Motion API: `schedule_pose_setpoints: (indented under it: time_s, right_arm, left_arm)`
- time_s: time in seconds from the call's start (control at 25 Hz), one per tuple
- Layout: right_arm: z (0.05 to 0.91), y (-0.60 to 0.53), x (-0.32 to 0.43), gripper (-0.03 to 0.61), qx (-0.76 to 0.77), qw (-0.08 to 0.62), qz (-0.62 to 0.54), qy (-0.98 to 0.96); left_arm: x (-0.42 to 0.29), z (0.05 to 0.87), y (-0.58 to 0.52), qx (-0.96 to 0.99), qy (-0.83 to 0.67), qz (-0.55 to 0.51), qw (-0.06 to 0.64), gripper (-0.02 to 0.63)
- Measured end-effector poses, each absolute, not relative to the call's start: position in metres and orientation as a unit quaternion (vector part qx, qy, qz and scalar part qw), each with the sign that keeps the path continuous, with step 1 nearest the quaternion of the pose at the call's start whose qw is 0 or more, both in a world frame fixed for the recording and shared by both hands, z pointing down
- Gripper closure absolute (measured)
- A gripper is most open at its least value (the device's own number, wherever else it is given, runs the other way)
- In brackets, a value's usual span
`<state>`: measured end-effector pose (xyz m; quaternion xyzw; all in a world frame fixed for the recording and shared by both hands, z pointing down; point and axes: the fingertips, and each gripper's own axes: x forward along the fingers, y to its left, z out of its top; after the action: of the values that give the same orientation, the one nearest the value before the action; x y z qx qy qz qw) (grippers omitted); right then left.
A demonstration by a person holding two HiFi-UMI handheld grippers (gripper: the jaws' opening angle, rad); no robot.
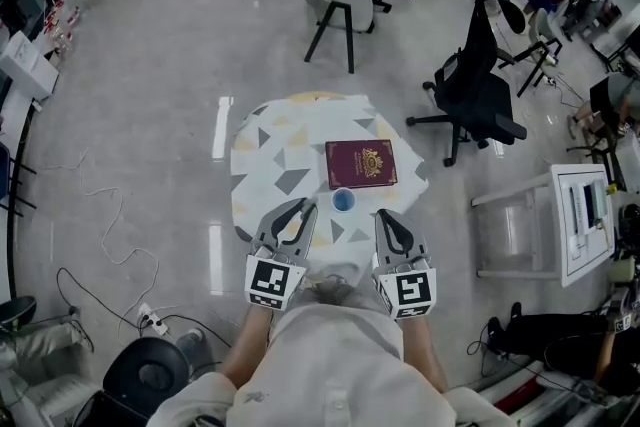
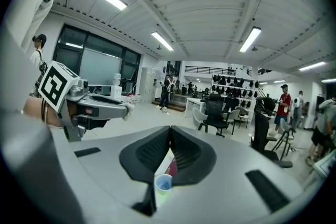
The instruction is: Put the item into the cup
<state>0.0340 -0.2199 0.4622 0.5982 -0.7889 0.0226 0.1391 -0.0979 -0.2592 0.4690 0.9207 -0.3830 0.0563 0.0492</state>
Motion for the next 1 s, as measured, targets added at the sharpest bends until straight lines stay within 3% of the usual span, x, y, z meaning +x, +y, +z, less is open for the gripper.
schedule_pose_setpoints:
  time_s: [1.0]
  right_arm:
    - [0.572,-0.26,0.065,0.571,0.541,0.176,0.112,-0.815]
  left_arm:
    - [-0.041,0.565,-0.289,0.908,-0.379,0.153,0.092,0.538]
